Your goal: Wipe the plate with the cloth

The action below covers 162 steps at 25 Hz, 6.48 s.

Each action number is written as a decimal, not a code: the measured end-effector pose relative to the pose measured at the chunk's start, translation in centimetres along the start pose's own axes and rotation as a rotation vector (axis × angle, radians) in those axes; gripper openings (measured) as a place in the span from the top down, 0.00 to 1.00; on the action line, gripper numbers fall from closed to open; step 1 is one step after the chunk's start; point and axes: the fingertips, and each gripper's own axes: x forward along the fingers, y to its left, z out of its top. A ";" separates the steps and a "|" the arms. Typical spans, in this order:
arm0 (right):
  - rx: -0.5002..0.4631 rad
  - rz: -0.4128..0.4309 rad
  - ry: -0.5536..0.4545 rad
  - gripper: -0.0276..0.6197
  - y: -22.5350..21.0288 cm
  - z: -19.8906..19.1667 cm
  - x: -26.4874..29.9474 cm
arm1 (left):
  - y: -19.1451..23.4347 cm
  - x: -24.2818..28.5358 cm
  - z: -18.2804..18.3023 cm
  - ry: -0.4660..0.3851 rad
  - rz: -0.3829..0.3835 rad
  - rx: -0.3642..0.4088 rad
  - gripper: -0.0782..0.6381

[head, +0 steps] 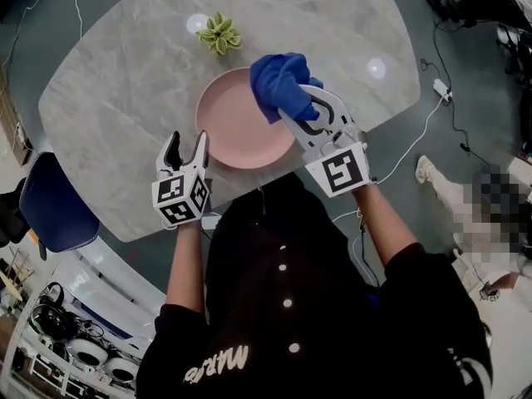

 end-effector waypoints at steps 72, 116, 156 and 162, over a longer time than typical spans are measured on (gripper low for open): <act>-0.157 0.526 0.519 0.72 11.4 -5.0 13.6 | 0.0 4.0 -4.4 0.209 0.096 -0.107 0.84; 0.170 0.211 0.562 0.72 5.0 -8.3 11.4 | 0.1 4.0 -4.4 0.206 0.136 -0.119 0.84; 0.023 0.349 0.425 0.72 9.3 -4.9 8.1 | 0.1 3.8 -4.4 0.193 0.007 -0.287 0.85; -0.114 0.446 0.403 0.72 13.1 -4.4 8.9 | 0.1 4.0 -4.5 0.195 -0.034 -0.313 0.85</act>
